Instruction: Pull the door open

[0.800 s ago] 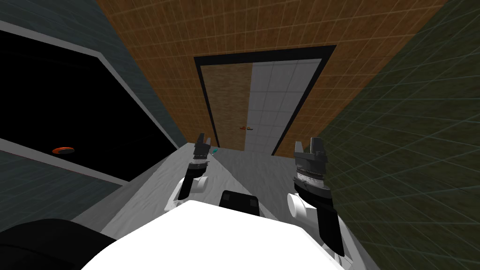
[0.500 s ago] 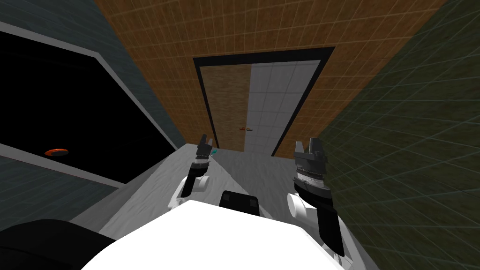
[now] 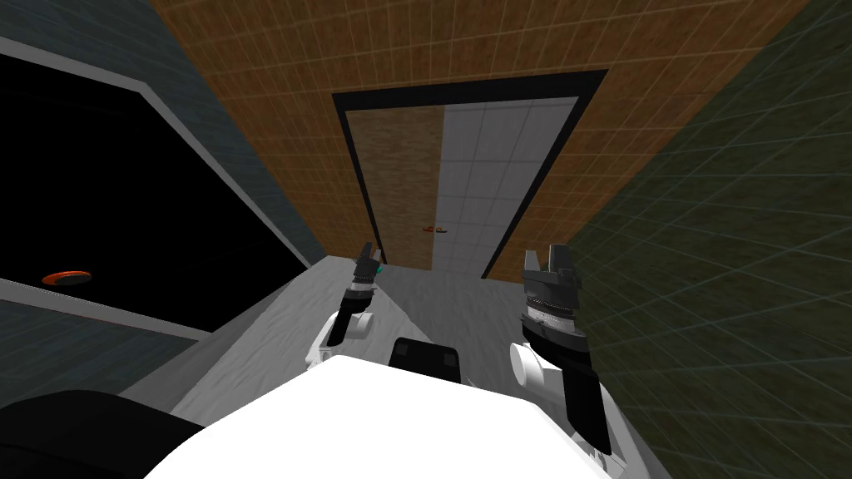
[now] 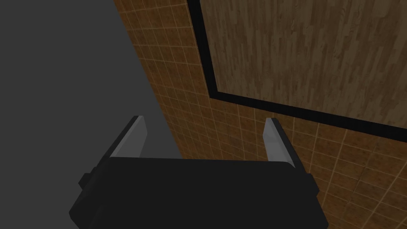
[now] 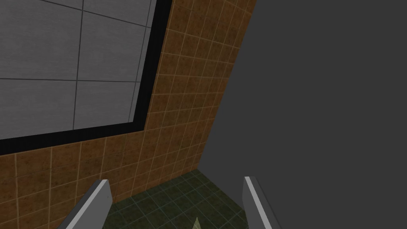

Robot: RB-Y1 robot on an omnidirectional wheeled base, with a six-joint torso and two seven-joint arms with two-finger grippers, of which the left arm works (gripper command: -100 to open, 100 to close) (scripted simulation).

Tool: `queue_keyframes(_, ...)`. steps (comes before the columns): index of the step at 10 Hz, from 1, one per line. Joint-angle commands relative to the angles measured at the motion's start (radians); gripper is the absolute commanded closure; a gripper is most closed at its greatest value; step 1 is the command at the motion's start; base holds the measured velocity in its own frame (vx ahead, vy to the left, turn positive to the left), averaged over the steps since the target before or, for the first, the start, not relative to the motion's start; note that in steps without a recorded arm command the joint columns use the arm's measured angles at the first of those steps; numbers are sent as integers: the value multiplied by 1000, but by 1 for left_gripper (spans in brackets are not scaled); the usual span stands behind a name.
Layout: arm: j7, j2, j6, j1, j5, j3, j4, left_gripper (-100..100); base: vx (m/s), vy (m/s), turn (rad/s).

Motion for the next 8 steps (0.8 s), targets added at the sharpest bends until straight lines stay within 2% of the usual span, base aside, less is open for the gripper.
queue_keyframes(1, 4, 9, -10, -19, 6, 1, 41, -100, 100, -38, -11)
queue_keyframes(8, 19, 41, -47, -72, 30, -3, 187, -100, 86, -21, -11)
